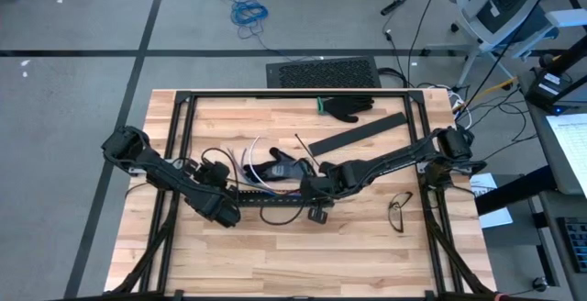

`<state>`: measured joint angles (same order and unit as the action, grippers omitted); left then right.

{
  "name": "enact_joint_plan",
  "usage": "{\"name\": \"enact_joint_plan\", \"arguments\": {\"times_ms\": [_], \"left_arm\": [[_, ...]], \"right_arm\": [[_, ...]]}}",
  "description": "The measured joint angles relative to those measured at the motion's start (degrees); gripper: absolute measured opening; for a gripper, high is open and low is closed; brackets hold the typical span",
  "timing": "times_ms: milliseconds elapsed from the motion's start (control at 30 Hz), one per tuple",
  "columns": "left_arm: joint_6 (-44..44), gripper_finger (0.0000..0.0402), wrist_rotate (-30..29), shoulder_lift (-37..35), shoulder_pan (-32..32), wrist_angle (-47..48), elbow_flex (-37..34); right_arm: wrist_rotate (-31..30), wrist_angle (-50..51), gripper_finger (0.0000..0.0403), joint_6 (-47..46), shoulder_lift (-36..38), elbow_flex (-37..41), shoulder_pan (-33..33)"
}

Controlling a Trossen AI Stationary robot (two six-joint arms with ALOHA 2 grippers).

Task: Ziptie cables
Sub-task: Put the zip tied cable wires into the black cable duct

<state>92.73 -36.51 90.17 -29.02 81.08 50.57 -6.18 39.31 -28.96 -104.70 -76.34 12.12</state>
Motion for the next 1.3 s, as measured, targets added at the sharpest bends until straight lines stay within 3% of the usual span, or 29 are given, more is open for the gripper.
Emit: {"name": "enact_joint_plan", "arguments": {"times_ms": [367,933,1300], "left_arm": [[0.0,0.0146,4.2,0.0,-0.9,-5.3,-1.0],[0.0,0.0146,6.6,0.0,-5.0,-5.3,-1.1],[-3.9,0.0146,8.2,0.0,-8.2,-5.5,-1.1]], "right_arm": [[-0.1,5.2,0.0020,-0.1,0.0,0.0,0.0],[0.1,14.1,0.0141,-0.4,0.0,0.0,0.0],[-1.8,18.1,0.0172,0.0,0.0,0.0,0.0]]}}
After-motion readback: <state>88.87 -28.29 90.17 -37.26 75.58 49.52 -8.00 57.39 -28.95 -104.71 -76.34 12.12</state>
